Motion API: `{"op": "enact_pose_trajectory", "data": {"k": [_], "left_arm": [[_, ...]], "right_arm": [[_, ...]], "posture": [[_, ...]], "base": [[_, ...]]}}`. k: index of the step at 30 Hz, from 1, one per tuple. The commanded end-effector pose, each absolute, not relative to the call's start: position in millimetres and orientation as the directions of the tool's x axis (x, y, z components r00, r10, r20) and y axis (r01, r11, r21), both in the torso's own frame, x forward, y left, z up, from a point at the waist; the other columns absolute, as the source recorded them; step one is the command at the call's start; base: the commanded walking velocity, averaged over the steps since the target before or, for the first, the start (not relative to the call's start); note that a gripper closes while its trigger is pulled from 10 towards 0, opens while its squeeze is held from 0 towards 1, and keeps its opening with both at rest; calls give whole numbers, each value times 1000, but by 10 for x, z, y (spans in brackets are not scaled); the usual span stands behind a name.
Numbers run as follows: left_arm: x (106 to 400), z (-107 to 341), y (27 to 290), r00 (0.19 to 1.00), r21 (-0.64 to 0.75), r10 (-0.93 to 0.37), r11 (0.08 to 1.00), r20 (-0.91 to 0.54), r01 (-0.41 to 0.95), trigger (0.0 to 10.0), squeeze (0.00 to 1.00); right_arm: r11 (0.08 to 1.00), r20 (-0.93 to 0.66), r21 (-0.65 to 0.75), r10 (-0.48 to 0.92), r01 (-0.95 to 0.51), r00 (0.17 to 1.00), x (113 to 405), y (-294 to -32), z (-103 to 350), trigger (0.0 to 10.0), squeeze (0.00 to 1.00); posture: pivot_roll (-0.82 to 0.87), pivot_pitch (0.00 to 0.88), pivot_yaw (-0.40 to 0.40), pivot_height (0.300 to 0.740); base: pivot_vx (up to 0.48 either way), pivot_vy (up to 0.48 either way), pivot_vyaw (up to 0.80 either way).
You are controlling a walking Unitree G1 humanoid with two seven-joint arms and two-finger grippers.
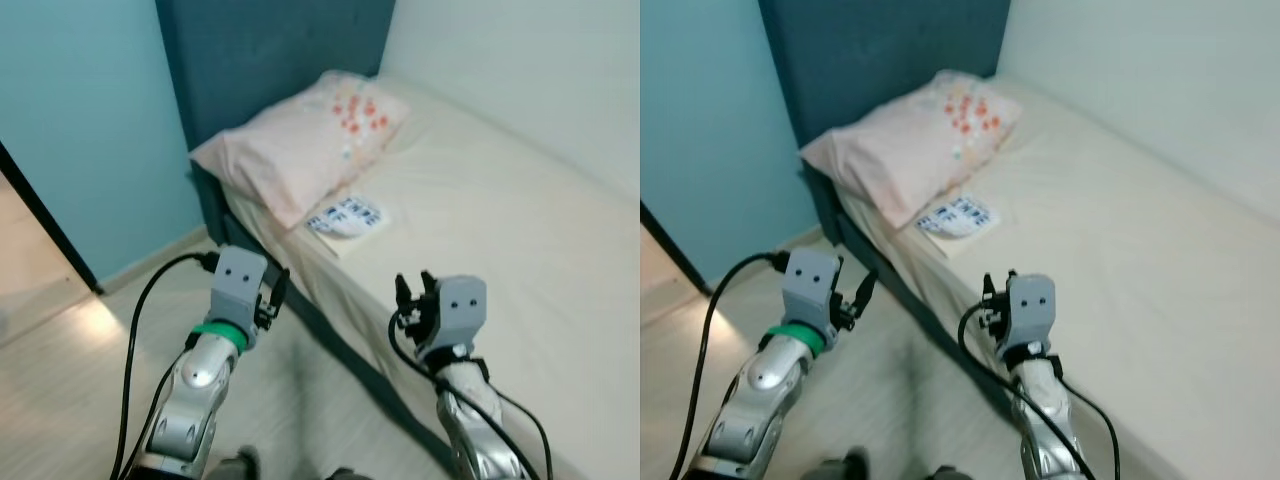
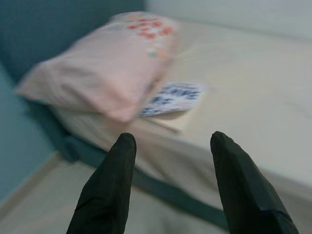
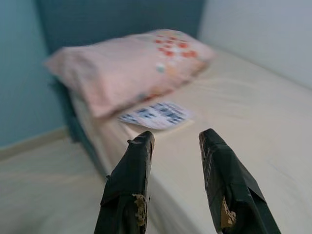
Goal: Clean up the room
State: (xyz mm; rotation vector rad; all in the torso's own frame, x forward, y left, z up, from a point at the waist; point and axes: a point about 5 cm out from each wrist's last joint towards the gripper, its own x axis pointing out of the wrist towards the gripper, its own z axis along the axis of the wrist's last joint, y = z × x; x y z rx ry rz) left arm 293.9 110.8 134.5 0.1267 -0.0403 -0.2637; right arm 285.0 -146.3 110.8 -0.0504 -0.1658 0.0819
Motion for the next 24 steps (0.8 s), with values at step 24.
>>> {"op": "enact_pose_trajectory", "data": {"k": [24], "left_arm": [[2597, -40, 1896, 823, 194, -42, 964, -566, 182, 10000, 0]], "right_arm": [[996, -251, -81, 5, -26, 968, 2528, -1861, 85, 10000, 0]], "posture": [[-8, 91, -70, 723]], "base": [[0, 0, -792]]}}
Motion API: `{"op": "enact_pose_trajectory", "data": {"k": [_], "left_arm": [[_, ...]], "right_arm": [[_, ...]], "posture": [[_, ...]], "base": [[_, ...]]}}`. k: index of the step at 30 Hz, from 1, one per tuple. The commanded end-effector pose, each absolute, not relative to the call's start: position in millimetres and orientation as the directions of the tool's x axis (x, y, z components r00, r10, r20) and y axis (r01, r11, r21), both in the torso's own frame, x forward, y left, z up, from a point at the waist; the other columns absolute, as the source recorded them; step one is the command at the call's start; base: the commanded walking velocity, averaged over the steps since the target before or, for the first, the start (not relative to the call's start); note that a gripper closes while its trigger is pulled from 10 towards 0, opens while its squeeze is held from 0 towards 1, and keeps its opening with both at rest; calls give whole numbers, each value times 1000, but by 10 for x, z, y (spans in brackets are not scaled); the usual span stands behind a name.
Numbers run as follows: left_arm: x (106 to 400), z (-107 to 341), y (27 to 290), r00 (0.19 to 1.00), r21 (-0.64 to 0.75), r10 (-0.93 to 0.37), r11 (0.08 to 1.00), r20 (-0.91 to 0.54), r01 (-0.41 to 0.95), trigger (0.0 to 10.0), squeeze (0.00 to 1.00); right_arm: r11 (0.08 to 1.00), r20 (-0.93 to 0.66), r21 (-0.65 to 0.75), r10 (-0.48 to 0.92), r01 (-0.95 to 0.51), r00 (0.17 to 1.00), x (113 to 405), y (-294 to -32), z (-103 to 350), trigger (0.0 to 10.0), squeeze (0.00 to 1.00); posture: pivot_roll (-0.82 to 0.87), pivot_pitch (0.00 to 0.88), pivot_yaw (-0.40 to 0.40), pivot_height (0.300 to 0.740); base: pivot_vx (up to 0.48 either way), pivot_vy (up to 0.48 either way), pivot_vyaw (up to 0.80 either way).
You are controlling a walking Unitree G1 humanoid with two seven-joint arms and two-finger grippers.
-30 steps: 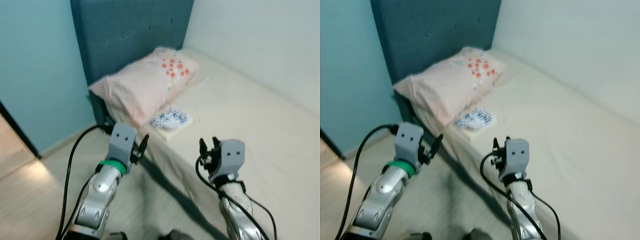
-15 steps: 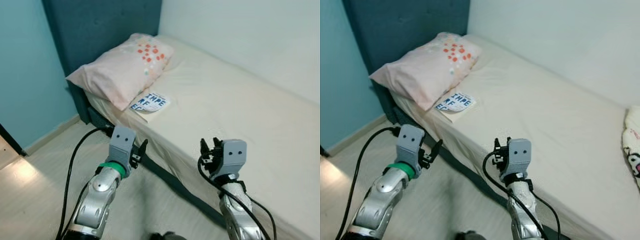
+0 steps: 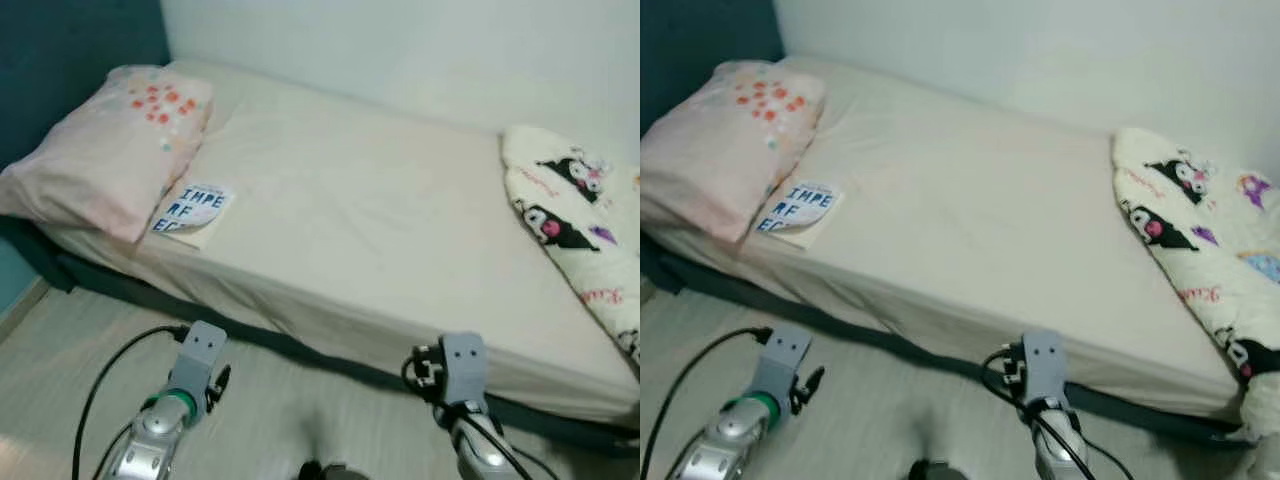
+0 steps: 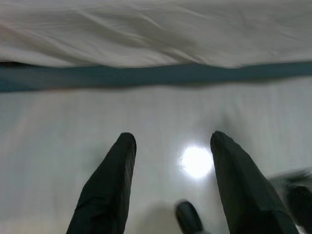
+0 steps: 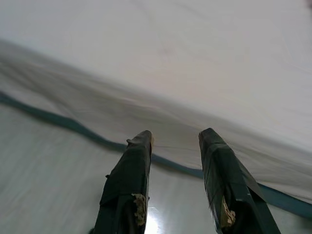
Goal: Clean up the room
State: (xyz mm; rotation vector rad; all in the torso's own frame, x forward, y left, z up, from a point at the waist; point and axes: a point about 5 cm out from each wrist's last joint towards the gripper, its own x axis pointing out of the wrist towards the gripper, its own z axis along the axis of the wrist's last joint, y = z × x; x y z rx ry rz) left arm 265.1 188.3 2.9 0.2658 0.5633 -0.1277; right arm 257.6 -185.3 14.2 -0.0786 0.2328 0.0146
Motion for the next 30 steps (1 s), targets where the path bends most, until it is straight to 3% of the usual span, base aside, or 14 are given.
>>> {"op": "enact_pose_trajectory", "data": {"k": [1, 4, 6, 8, 21, 30], "left_arm": [[2597, -40, 1896, 823, 194, -42, 964, -566, 182, 10000, 0], [2511, -187, 2008, 798, 190, 38, 977, -601, 97, 10000, 0], [2413, -327, 2129, 758, 129, 120, 991, -641, -48, 10000, 0], [2404, -340, 2129, 751, 108, 118, 992, -649, -62, 10000, 0], [2450, -342, 2021, 778, 88, 56, 996, -626, -1, 10000, 0], [2667, -182, 1947, 845, 77, 31, 997, -534, 12, 10000, 0]], "right_arm": [[996, -251, -81, 5, -26, 968, 2528, -1861, 85, 10000, 0], [997, -321, -79, -7, -20, 947, 2456, -1890, -68, 10000, 0], [998, -401, -58, -32, 10, 916, 2360, -1913, -243, 10000, 0], [998, -410, -53, -36, 15, 912, 2348, -1912, -262, 10000, 0], [999, -416, -39, -13, -3, 909, 2338, -1822, -301, 10000, 0], [999, -360, -50, -13, -5, 933, 2413, -1880, -227, 10000, 0]], "posture": [[-8, 91, -70, 723], [-8, 91, -70, 723], [-8, 82, -79, 723], [-8, 82, -79, 723], [-9, 81, -76, 723], [-9, 87, -77, 723]], "base": [[0, 0, -788], [0, 0, -785], [0, 0, -788], [0, 0, -788], [0, 0, -788], [0, 0, -788]]}}
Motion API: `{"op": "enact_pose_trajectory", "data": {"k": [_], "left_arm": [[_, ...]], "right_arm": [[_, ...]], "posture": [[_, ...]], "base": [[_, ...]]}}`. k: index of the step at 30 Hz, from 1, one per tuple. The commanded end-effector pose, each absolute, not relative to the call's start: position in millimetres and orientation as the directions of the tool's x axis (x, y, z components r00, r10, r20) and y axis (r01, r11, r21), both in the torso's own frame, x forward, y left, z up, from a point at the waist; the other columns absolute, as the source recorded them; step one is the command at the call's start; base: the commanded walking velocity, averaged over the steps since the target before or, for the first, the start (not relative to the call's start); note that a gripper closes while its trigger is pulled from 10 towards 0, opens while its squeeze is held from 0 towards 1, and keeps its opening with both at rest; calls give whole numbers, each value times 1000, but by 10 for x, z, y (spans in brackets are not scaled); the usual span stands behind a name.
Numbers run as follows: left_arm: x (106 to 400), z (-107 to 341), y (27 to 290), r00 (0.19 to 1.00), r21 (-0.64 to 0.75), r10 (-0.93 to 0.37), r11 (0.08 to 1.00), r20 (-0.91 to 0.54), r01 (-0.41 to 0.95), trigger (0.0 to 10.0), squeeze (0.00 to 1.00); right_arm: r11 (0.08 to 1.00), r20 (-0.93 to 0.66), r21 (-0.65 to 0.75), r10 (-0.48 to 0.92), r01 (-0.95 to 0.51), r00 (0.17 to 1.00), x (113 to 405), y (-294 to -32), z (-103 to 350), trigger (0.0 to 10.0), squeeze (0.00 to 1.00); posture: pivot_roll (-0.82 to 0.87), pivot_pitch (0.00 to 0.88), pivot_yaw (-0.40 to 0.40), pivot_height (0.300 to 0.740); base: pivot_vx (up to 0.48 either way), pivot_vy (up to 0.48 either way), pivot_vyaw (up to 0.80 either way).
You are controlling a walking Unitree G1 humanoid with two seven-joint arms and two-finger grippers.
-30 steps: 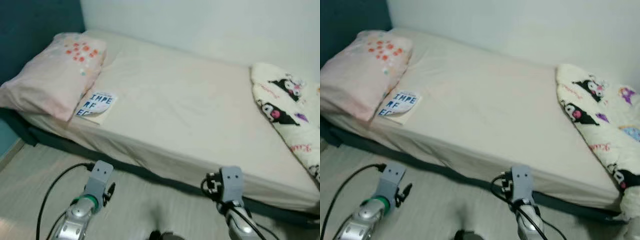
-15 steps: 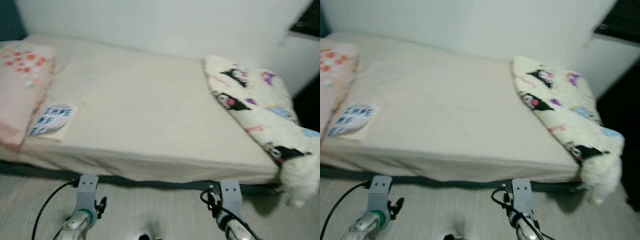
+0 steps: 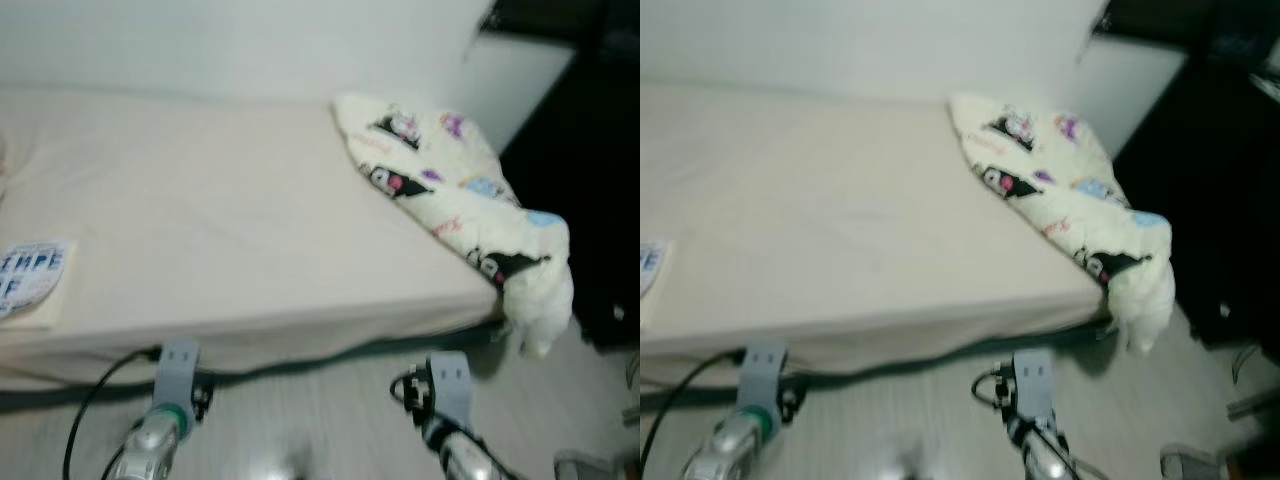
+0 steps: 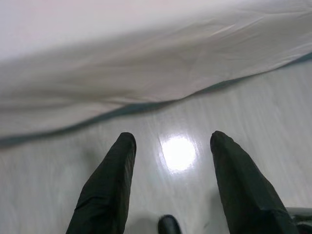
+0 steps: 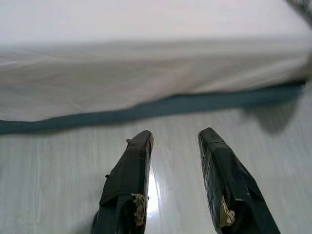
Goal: Clean up the room
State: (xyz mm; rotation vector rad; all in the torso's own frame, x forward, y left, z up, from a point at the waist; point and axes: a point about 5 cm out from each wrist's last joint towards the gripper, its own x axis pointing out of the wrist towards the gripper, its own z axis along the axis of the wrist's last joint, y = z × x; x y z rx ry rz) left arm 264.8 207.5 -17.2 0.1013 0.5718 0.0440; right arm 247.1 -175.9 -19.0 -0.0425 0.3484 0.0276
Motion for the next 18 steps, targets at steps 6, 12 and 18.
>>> {"op": "enact_pose_trajectory", "data": {"k": [6, 12, 18], "left_arm": [[2701, -165, 1913, 851, 74, 23, 997, -525, 18, 10000, 0], [2693, -185, 1909, 847, 73, 27, 997, -532, 14, 10000, 0], [2689, -192, 1915, 846, 73, 29, 997, -533, 12, 10000, 0]], "right_arm": [[999, -341, -54, -23, 5, 940, 2454, -1918, -187, 10000, 0], [998, -323, -56, -38, 21, 946, 2494, -1956, -152, 10000, 0], [998, -329, -53, -33, 16, 944, 2472, -1936, -174, 10000, 0]], "posture": [[-9, 87, -77, 723], [-12, 93, -77, 723], [-12, 93, -77, 723]], "base": [[0, 0, -788], [0, 0, -788], [0, 0, -788]]}}
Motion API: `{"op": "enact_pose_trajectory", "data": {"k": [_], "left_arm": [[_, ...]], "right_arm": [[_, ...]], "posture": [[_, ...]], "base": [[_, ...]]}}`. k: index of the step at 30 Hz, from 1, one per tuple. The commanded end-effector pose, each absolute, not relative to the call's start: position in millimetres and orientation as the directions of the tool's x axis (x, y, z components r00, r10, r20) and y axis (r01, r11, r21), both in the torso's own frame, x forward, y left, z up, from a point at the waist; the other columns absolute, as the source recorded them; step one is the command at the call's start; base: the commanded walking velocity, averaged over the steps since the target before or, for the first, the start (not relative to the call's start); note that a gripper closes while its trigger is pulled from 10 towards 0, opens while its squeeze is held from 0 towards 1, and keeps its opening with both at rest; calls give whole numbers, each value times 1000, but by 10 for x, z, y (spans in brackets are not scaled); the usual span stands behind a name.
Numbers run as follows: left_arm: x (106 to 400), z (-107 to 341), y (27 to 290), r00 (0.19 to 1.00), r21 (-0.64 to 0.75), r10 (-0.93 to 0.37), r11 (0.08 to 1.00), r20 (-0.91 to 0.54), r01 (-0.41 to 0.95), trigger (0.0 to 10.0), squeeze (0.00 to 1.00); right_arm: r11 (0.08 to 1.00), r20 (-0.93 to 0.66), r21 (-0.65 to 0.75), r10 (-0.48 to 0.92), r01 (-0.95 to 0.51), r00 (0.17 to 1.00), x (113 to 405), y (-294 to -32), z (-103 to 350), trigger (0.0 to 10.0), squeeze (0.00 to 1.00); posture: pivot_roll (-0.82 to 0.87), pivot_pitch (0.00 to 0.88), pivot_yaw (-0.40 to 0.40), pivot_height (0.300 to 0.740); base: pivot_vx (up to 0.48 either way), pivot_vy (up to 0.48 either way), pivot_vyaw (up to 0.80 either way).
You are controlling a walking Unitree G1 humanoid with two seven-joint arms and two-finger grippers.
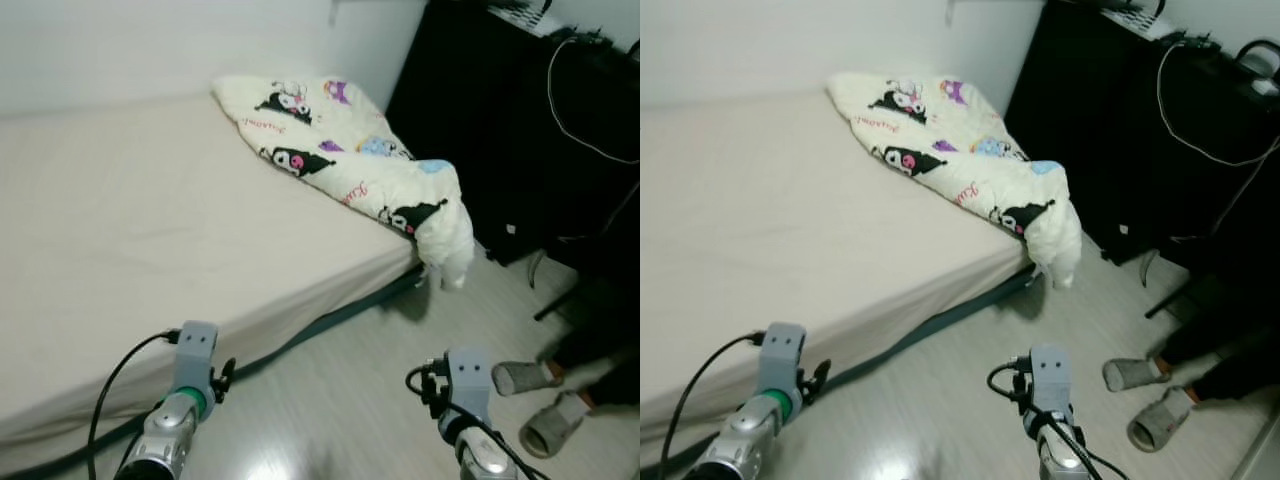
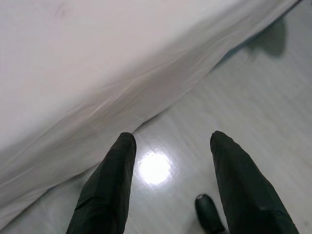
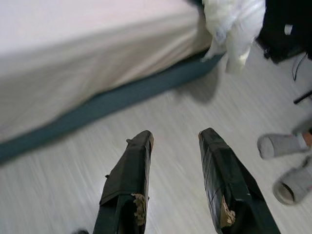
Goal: Clean up the room
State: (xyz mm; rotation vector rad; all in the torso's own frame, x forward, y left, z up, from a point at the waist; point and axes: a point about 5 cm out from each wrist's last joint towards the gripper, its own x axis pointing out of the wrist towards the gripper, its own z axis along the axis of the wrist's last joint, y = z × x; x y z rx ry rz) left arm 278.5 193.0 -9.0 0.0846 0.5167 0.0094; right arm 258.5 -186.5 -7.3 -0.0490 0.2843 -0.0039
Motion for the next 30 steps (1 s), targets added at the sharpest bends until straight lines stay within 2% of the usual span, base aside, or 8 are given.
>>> {"op": "enact_pose_trajectory", "data": {"k": [1, 30], "left_arm": [[2690, -191, 1917, 846, 73, 28, 997, -533, 13, 10000, 0], [2694, -201, 1902, 844, 75, 15, 997, -536, 31, 10000, 0]], "right_arm": [[999, -329, -52, -32, 16, 944, 2471, -1930, -177, 10000, 0], [998, -333, -52, -44, 28, 942, 2445, -1951, -197, 10000, 0]], "posture": [[-11, 96, -75, 723], [-11, 96, -75, 723]], "base": [[0, 0, -788], [0, 0, -788]]}}
